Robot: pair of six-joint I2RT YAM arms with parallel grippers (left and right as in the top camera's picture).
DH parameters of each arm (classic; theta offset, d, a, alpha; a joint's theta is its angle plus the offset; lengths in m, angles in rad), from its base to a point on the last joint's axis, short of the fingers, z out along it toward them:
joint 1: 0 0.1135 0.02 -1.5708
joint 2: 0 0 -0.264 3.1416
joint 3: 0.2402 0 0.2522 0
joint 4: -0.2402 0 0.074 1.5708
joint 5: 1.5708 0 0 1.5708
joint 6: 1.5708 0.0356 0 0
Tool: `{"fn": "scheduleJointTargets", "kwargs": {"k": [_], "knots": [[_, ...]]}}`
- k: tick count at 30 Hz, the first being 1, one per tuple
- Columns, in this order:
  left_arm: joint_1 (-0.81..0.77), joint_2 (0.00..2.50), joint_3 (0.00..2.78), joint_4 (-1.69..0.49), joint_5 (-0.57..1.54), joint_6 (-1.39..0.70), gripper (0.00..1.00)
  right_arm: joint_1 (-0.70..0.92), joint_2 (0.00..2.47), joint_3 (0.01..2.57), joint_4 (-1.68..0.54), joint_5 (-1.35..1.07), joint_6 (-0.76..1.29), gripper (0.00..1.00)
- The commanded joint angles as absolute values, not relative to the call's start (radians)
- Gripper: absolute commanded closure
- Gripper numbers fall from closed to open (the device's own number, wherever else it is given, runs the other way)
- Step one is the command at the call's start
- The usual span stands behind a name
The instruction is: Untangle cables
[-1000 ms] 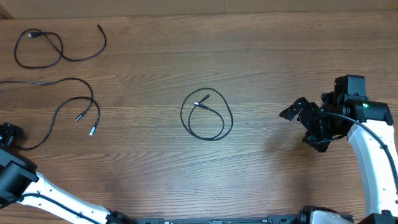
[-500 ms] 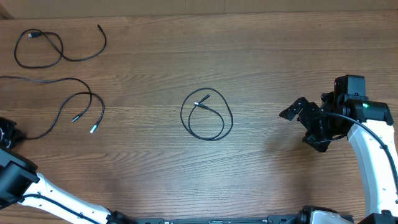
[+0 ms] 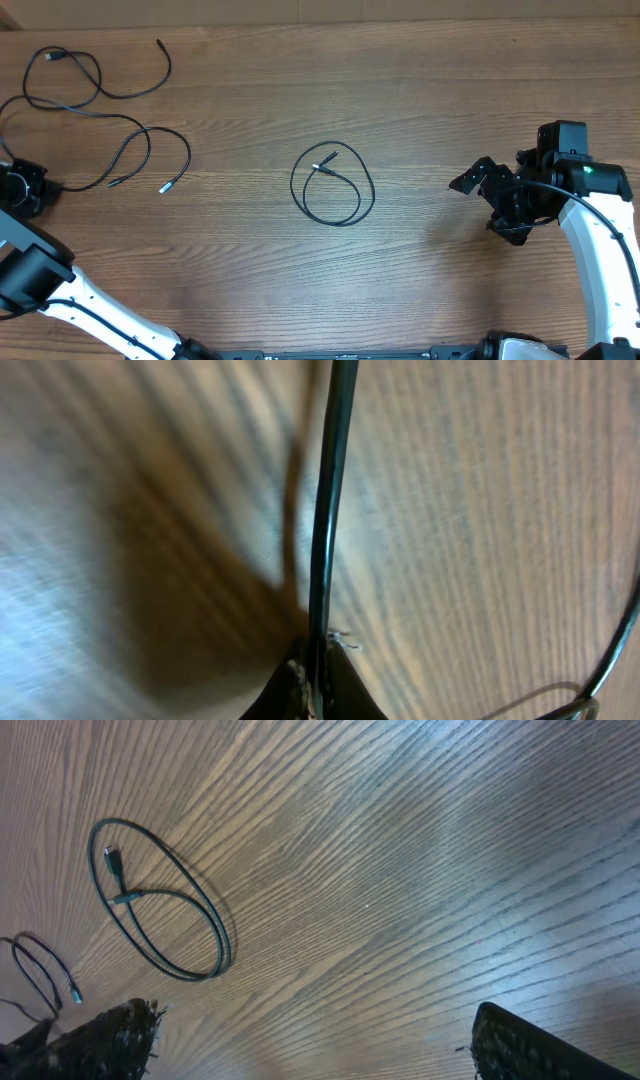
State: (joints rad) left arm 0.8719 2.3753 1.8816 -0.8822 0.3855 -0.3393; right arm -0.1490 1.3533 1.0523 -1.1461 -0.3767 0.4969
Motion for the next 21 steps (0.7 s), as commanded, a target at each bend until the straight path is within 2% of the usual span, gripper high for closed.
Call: {"fn": "scheduleJointTargets", "kwargs": {"k": [1, 5, 10, 13, 16, 21], "knots": [[0.871, 2.402, 1.868, -0.863, 0.384, -0.376, 0.94, -0.152, 1.353, 1.044, -1.147, -0.368, 0.501, 0.0], [0.879, 2.399, 1.893, -0.852, 0.392, -0.382, 0.85, -0.152, 1.353, 1.044, -1.15, -0.368, 0.501, 0.0], [0.894, 2.378, 2.017, -0.903, 0.383, -0.401, 0.62, -0.152, 1.353, 1.044, -1.155, -0.368, 0.501, 0.0], [0.89, 2.367, 2.101, -0.939, 0.408, -0.405, 0.58, -0.152, 1.353, 1.044, -1.146, -0.368, 0.501, 0.0], [0.868, 2.363, 2.161, -0.97, 0.469, -0.405, 0.45, -0.152, 1.353, 1.044, -1.138, -0.368, 0.502, 0.0], [0.802, 2.367, 2.16, -0.968, 0.542, -0.401, 0.46, -0.152, 1.353, 1.044, -1.137, -0.368, 0.505, 0.0]]}}
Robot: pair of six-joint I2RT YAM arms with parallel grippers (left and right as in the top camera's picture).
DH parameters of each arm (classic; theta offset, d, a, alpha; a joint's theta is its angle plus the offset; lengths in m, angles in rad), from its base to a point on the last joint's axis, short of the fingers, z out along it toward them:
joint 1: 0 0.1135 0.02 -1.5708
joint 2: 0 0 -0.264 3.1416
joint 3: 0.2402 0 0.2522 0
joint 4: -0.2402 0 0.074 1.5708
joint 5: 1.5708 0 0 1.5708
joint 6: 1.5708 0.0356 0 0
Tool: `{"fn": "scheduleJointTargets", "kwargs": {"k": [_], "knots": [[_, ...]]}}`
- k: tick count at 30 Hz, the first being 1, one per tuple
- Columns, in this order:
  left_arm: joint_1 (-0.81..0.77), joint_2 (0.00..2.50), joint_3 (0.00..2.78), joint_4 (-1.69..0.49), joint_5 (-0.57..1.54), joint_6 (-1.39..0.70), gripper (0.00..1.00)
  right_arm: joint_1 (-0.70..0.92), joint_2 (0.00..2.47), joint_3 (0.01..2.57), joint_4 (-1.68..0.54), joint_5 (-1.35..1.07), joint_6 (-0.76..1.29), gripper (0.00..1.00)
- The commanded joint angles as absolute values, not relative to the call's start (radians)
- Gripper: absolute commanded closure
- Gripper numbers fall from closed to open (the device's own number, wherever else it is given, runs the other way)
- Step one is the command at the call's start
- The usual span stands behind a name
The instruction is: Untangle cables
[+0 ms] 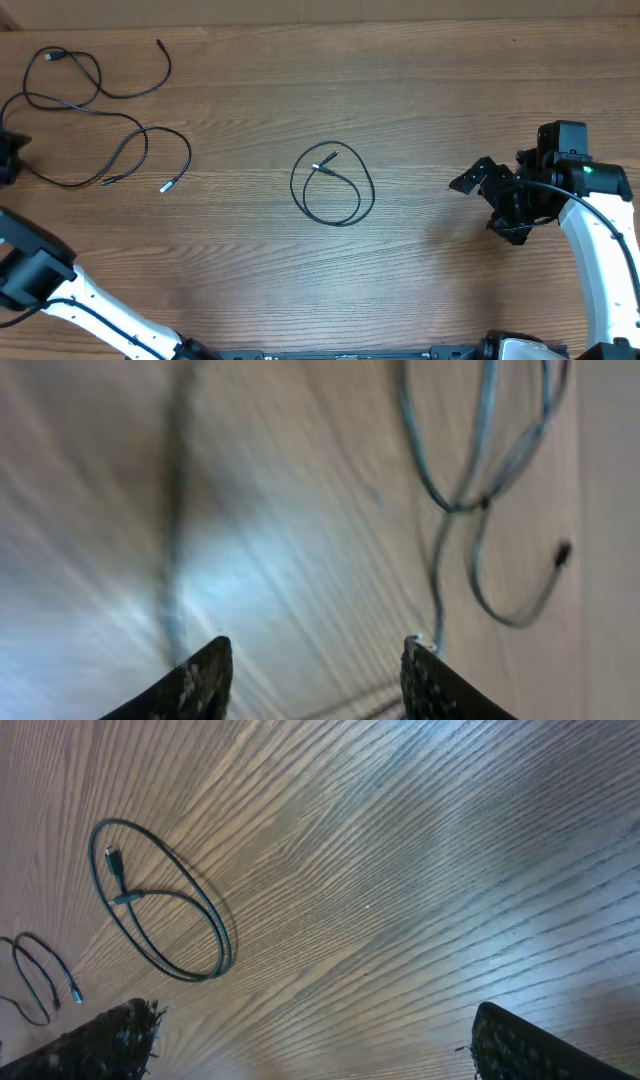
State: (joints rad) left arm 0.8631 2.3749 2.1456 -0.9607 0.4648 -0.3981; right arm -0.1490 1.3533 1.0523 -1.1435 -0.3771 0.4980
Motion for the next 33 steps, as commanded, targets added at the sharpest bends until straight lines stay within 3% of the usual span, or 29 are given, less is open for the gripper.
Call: {"fn": "scheduleJointTargets", "kwargs": {"k": [1, 6, 14, 24, 30, 33], "knots": [[0.765, 2.367, 2.156, -0.961, 0.531, -0.379, 0.48, -0.152, 1.353, 1.044, -1.134, -0.368, 0.505, 0.0], [0.632, 2.367, 2.155, -0.97, 0.313, -0.37, 0.41, -0.152, 1.353, 1.044, -1.135, -0.368, 0.505, 0.0], [0.434, 2.368, 2.11, -0.924, -0.011, -0.37, 0.41, -0.152, 1.353, 1.044, -1.139, -0.368, 0.505, 0.0], [0.332, 2.37, 2.03, -0.781, -0.033, -0.374, 0.44, -0.152, 1.353, 1.044, -1.153, -0.368, 0.509, 0.0], [0.327, 2.408, 2.009, -0.788, -0.033, -0.373, 0.42, -0.152, 1.353, 1.044, -1.154, -0.368, 0.508, 0.0], [0.327, 2.424, 2.009, -0.796, -0.033, -0.361, 0.46, -0.152, 1.353, 1.044, -1.153, -0.368, 0.508, 0.0]]}}
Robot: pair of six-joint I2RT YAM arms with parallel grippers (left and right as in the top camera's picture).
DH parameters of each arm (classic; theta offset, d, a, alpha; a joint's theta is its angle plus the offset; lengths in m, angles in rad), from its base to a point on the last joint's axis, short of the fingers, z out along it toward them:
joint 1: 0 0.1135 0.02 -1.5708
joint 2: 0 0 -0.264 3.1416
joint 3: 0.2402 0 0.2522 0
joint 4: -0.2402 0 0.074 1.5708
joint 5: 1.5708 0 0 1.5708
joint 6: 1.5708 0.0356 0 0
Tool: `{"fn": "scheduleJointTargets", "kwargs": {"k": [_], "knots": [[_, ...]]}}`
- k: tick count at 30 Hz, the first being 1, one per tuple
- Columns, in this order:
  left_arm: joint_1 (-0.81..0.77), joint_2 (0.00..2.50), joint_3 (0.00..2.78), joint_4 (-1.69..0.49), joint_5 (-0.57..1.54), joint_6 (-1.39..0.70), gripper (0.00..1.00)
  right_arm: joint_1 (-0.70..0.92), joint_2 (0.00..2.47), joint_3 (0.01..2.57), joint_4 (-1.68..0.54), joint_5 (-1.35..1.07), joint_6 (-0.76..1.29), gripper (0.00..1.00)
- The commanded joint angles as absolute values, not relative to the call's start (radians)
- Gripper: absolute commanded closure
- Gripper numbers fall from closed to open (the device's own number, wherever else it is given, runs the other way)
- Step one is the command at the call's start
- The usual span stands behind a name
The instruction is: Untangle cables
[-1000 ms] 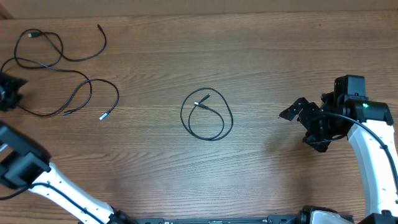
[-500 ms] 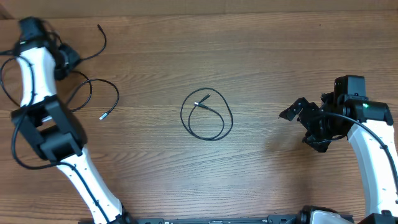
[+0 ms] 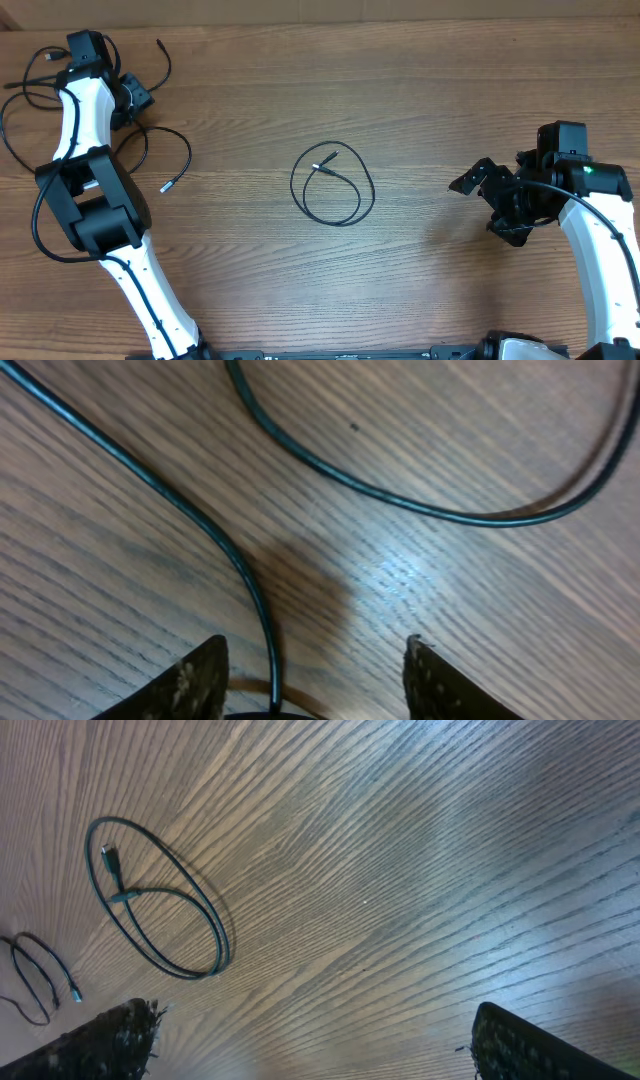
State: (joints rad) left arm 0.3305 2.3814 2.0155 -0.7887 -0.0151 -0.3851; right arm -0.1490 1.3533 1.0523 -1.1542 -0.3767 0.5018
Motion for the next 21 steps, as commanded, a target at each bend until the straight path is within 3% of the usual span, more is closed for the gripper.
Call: {"fn": "scheduleJointTargets", "kwargs": {"k": [1, 12, 17, 19, 21], "knots": [[0.327, 2.426, 2.009, -0.796, -0.033, -0.361, 0.48, -0.152, 1.353, 1.044, -1.153, -0.368, 0.509, 0.0], [0.329, 2.466, 2.004, -0.807, -0.036, -0.362, 0.5, -0.152, 1.353, 1.044, -1.158, -0.368, 0.508, 0.0], [0.329, 2.492, 2.004, -0.822, -0.037, -0.336, 0.64, -0.152, 1.353, 1.044, -1.157, -0.368, 0.508, 0.0], [0.331, 2.494, 2.004, -0.833, -0.037, -0.336, 0.78, -0.152, 1.353, 1.044, -1.157, -0.368, 0.508, 0.0], [0.334, 2.494, 2.004, -0.839, -0.037, -0.336, 0.84, -0.152, 1.353, 1.044, -1.157, -0.368, 0.508, 0.0]]}}
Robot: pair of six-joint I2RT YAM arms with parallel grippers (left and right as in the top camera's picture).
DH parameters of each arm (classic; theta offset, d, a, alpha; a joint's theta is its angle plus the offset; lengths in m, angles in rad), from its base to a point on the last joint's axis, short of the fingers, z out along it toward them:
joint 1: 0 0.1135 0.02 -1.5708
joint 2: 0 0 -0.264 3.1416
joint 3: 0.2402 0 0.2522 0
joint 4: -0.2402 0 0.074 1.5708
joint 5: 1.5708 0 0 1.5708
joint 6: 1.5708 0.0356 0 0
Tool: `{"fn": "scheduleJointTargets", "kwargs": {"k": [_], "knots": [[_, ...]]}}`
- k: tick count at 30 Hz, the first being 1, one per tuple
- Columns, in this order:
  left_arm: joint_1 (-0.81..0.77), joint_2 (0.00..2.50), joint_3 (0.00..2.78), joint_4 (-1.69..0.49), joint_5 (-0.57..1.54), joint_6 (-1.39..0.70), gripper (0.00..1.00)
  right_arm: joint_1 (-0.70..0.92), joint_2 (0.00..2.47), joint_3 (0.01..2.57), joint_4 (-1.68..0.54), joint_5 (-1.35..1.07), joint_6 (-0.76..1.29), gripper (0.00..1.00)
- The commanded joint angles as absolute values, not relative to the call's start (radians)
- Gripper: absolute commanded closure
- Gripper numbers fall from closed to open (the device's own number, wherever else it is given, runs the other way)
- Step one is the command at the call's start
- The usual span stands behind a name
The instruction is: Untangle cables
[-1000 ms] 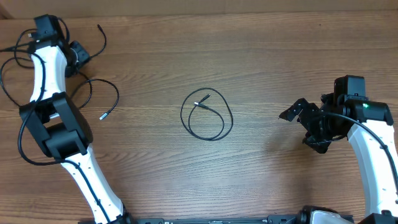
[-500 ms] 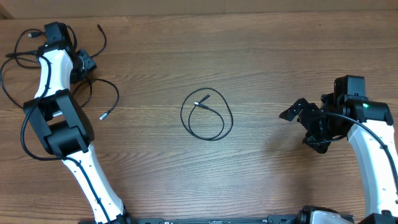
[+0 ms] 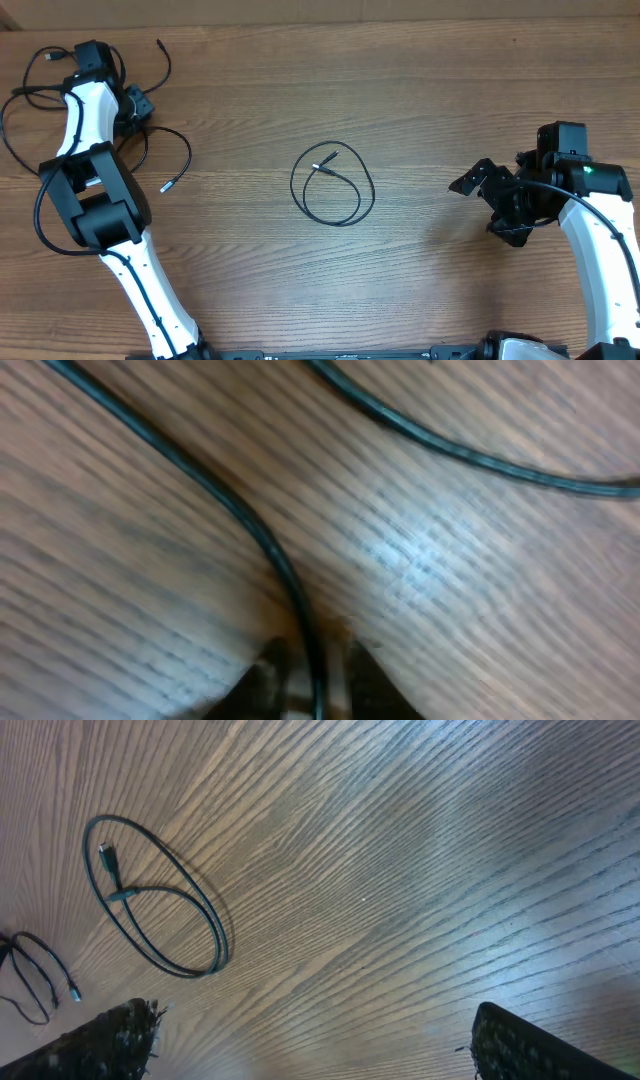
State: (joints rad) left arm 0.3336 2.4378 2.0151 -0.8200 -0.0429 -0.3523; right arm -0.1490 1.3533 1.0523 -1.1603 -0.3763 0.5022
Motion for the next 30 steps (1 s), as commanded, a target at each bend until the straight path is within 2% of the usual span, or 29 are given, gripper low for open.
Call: {"fn": "scheduleJointTargets", "kwargs": {"k": [1, 3, 14, 17, 18, 19, 22, 25, 30], "knots": [[0.336, 2.494, 2.004, -0.844, -0.037, -0.336, 0.85, -0.152, 1.353, 1.044, -1.157, -0.368, 0.508, 0.0], [0.336, 2.494, 2.005, -0.862, -0.043, -0.336, 0.96, -0.152, 1.353, 1.044, -1.157, -0.368, 0.508, 0.0], [0.334, 2.49, 2.102, -1.008, -0.059, -0.338, 0.94, -0.152, 1.353, 1.044, -1.153, -0.367, 0.508, 0.0], [0.334, 2.49, 2.216, -1.052, -0.059, -0.337, 0.65, -0.152, 1.353, 1.044, -1.145, -0.367, 0.508, 0.0], [0.334, 2.49, 2.242, -1.054, -0.059, -0.337, 0.51, -0.152, 1.353, 1.044, -1.145, -0.367, 0.508, 0.0], [0.336, 2.49, 2.268, -1.055, -0.06, -0.337, 0.41, -0.152, 1.353, 1.044, -1.145, -0.367, 0.508, 0.0], [0.343, 2.49, 2.313, -1.039, -0.062, -0.343, 0.28, -0.152, 1.353, 1.044, -1.145, -0.367, 0.508, 0.0], [0.361, 2.492, 2.312, -1.008, -0.068, -0.372, 0.26, -0.152, 1.353, 1.044, -1.147, -0.367, 0.508, 0.0], [0.396, 2.498, 2.265, -0.917, -0.115, -0.396, 0.3, -0.152, 1.353, 1.044, -1.161, -0.352, 0.508, 0.0]]}}
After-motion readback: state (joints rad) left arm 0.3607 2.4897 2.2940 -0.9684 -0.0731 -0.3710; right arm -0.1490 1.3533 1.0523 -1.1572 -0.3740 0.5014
